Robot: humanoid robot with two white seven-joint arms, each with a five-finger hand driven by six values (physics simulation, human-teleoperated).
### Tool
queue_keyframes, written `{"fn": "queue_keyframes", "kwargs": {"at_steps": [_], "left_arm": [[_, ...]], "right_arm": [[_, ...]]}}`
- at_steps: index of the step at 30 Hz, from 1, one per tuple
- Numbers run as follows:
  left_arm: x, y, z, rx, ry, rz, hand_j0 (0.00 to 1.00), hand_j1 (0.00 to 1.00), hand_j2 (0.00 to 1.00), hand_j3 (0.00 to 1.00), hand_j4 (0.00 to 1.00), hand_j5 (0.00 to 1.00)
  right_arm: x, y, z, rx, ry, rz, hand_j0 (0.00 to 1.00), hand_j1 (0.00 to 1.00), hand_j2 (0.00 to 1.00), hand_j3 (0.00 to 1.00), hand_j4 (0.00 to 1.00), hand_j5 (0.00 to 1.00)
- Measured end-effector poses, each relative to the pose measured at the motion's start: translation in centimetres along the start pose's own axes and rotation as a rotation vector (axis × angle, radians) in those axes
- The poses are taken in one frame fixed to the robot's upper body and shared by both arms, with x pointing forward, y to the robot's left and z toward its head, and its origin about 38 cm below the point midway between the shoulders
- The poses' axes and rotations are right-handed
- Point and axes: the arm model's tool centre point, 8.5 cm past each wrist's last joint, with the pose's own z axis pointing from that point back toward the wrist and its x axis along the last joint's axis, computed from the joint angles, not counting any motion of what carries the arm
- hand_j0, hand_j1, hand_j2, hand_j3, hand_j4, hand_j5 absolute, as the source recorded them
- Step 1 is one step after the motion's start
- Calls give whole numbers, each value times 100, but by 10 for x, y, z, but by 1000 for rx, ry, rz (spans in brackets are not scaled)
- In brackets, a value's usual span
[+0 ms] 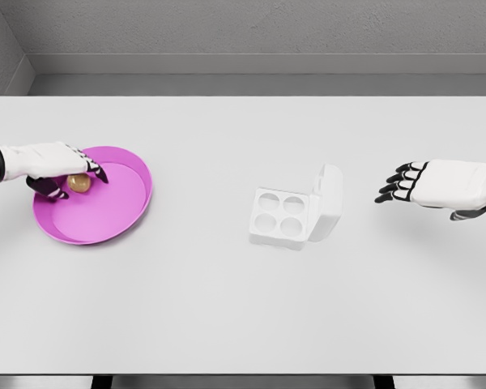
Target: Pack egg into the box and close the box lid
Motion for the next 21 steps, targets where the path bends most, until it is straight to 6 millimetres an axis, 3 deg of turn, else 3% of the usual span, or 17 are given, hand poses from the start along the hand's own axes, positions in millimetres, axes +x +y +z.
{"fn": "queue_keyframes", "kwargs": {"at_steps": [15,17,18,21], "left_arm": [[-5,-3,0,-8,15,12,66,66,66,66,66,66],[-5,-3,-1,-8,15,14,63,63,63,63,63,63],[-5,-3,-1,-7,15,15,55,55,55,55,55,55],[-5,-3,-1,-6,14,16,46,46,46,46,46,46]], "right_arm": [[7,-5,-4,-12,-21,14,100,100,100,100,100,100],[7,-6,-6,-16,-24,15,100,100,100,100,100,100],[8,-6,-6,-18,-25,15,100,100,100,100,100,100],[9,-8,-9,-24,-30,15,100,100,100,100,100,100]]}}
